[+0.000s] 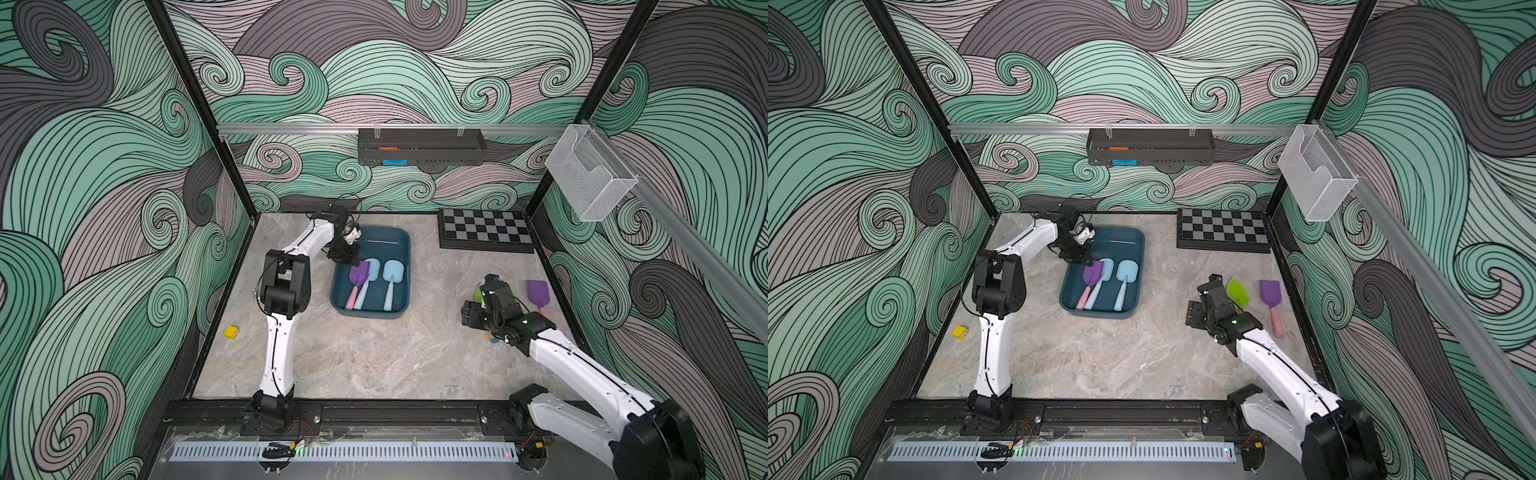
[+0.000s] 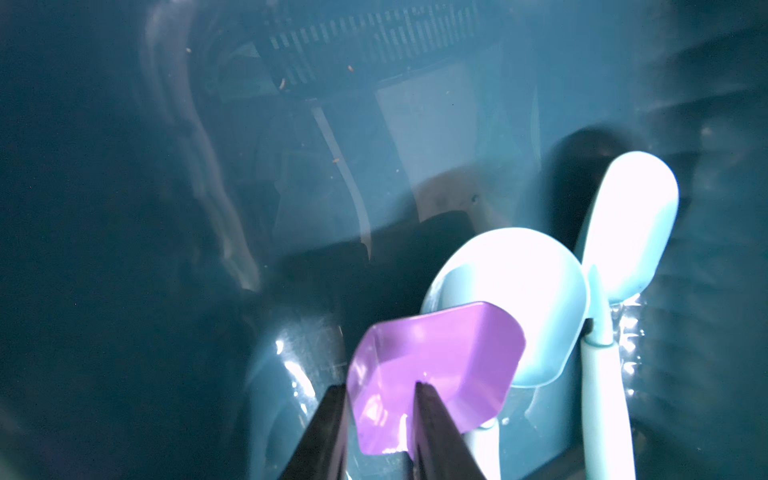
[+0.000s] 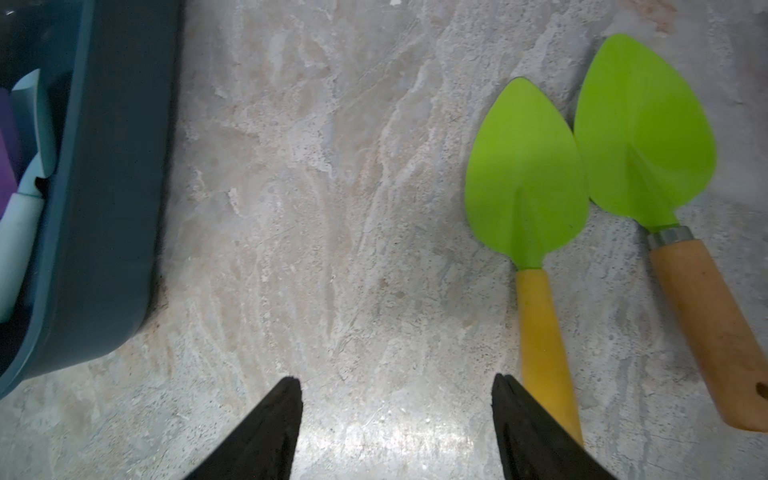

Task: Put the shovel into the storage box
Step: Place the shovel in the storage box.

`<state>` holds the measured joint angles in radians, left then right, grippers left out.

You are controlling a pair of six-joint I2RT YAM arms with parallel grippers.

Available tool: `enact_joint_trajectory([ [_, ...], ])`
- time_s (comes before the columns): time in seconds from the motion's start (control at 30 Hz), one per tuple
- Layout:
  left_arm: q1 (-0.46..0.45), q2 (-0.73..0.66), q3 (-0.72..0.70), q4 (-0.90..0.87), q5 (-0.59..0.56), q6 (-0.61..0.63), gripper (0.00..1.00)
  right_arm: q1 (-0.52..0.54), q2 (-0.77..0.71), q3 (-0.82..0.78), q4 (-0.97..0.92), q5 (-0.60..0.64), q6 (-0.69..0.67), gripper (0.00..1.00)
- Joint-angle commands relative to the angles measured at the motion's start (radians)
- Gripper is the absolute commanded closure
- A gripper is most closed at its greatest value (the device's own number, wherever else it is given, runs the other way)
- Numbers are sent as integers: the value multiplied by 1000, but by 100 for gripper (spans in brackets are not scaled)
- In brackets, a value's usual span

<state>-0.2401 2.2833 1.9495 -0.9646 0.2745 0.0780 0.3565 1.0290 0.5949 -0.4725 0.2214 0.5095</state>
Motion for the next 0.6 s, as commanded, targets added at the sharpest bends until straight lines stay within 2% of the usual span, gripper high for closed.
enact_joint_trajectory([
  [0.0, -23, -76, 6, 3, -36, -8, 68, -50, 27, 17, -7, 21, -12, 25],
  [0.13, -50, -146, -23, 21, -55, -13, 67, -122, 89, 11, 4, -17, -2, 24],
  [0.33, -99, -250, -80, 60, -52, -21, 66, -164, 210, 27, 25, -12, 9, 24],
  [0.57, -123, -340, -163, 123, -6, -38, 66, -226, 293, 13, 55, -57, 26, 31],
])
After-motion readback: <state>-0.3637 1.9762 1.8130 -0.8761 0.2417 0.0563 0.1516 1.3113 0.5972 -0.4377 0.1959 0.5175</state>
